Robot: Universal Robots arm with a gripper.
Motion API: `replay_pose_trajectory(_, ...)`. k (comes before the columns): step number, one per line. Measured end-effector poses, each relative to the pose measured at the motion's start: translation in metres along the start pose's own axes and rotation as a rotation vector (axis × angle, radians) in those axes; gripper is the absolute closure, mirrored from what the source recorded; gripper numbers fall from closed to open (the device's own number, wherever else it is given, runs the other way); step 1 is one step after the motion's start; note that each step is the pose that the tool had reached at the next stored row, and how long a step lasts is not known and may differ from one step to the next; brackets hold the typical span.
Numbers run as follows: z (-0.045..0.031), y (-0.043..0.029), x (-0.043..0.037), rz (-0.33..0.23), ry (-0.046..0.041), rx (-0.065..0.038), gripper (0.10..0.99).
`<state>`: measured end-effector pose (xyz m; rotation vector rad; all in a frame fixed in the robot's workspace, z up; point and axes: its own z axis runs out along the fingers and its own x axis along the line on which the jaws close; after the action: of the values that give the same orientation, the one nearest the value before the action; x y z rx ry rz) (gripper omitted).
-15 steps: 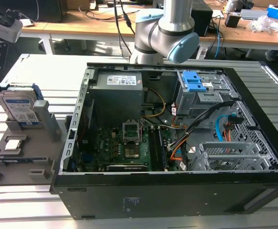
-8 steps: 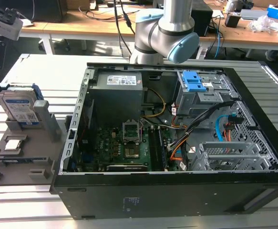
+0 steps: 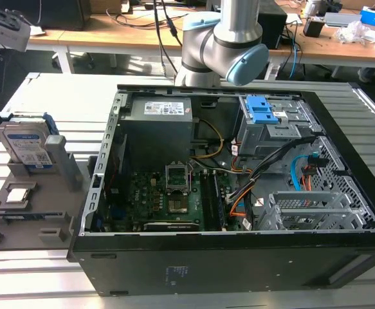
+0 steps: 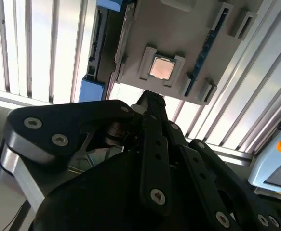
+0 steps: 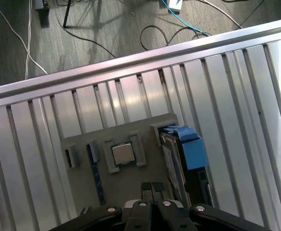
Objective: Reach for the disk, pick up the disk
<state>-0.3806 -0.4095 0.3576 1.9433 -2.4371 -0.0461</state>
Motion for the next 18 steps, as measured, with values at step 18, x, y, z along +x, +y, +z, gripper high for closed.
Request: replay_pose_trajectory(18,0.0,0.0,0.0,-0.243,0.0093,0.0,0.988)
